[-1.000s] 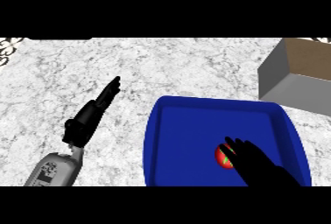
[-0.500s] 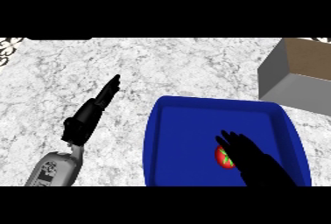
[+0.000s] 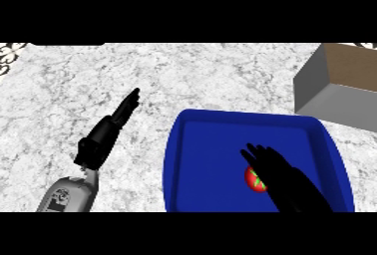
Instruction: Pick the tomato from the tray and place it in the cardboard box
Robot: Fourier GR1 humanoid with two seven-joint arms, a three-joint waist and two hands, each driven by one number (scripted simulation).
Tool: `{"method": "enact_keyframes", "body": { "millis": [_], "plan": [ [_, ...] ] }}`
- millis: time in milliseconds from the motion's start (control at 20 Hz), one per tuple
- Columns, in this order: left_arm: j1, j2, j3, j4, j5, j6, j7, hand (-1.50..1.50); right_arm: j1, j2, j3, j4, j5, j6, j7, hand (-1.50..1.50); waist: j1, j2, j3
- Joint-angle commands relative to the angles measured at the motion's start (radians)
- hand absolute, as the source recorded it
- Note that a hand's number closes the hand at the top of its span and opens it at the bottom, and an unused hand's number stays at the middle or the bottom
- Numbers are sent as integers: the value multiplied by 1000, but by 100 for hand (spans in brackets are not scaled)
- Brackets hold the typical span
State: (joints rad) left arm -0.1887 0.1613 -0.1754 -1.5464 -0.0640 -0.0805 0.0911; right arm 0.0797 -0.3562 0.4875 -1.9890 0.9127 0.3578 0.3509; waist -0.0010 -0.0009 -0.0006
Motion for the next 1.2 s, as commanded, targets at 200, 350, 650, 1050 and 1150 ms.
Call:
{"method": "enact_keyframes", "body": {
  "millis": [200,350,650,1050,1150],
  "plan": [
    [22,-24,22,4,-22,-41,-26,0,-15,18,-42,35,19,90,-31,-150,0,0,0],
    [9,-47,22,29,-42,-25,-41,0,13,21,-24,144,79,-12,-100,-150,-1,1,1],
    [-7,-56,40,14,-46,-49,-14,0,-28,84,-17,178,110,27,-76,-150,1,1,1],
    [6,-54,61,-1,-54,-63,-17,0,12,62,-42,283,193,-90,-138,-150,0,0,1],
    [42,-20,92,-6,-21,-108,-49,0,-1,82,-23,313,218,-108,-143,-150,2,1,1]
  ]
}}
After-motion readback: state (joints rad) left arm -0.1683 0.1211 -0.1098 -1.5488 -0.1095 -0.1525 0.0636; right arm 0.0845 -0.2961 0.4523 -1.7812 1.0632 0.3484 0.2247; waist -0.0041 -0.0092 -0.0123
